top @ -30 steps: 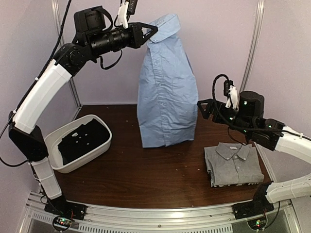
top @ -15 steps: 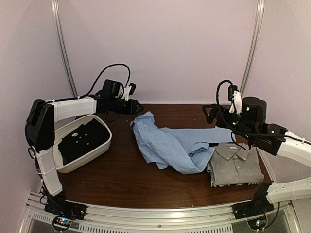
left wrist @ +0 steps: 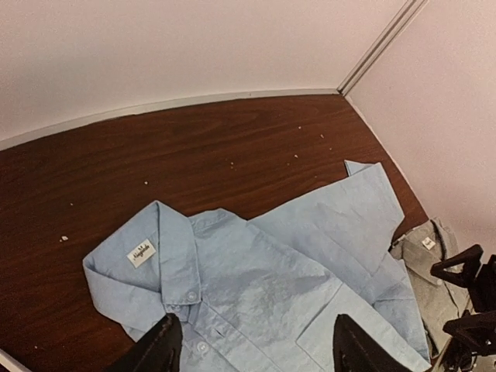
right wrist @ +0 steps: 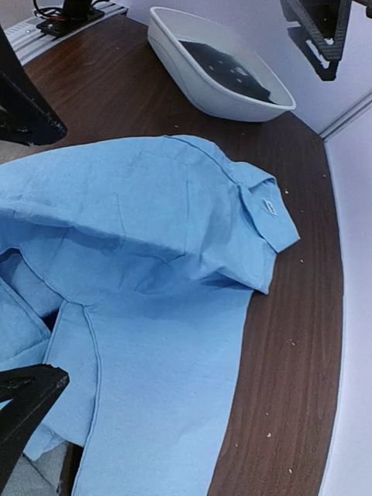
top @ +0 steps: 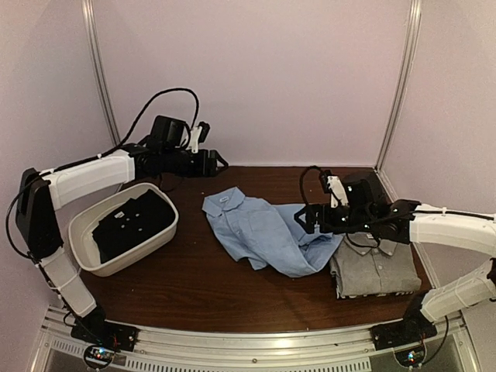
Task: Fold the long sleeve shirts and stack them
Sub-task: Adjust the crumpled shirt at the center of the board.
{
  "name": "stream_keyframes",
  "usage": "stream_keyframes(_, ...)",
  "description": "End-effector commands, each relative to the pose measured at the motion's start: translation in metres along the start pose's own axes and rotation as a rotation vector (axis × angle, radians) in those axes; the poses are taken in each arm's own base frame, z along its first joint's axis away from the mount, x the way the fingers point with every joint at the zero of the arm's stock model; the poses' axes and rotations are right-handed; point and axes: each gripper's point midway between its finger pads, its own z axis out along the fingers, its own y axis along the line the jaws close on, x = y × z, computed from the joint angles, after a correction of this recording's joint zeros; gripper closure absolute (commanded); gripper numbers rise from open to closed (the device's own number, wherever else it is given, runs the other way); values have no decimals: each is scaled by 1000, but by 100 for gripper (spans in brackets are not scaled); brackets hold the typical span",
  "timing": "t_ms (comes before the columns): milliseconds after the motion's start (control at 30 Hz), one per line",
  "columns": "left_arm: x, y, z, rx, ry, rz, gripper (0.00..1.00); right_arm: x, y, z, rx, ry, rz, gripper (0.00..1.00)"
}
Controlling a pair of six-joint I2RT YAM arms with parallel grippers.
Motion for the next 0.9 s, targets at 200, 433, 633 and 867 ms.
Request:
stream_keyframes(200, 117, -31, -7, 12, 228, -122, 37, 73, 38, 7, -212, 230, -34, 5)
stream_keyframes(433, 159, -16, -7, -32, 305, -175, 44, 88, 52, 14, -273, 268, 15, 21)
stream_keyframes(633, 168, -14, -9, -32, 321, -193, 48, 89, 67, 18, -302, 273, 47, 51)
stream_keyframes(867, 175, -6, -7, -70, 334, -221, 55, 61, 110, 15, -364, 200, 50, 90)
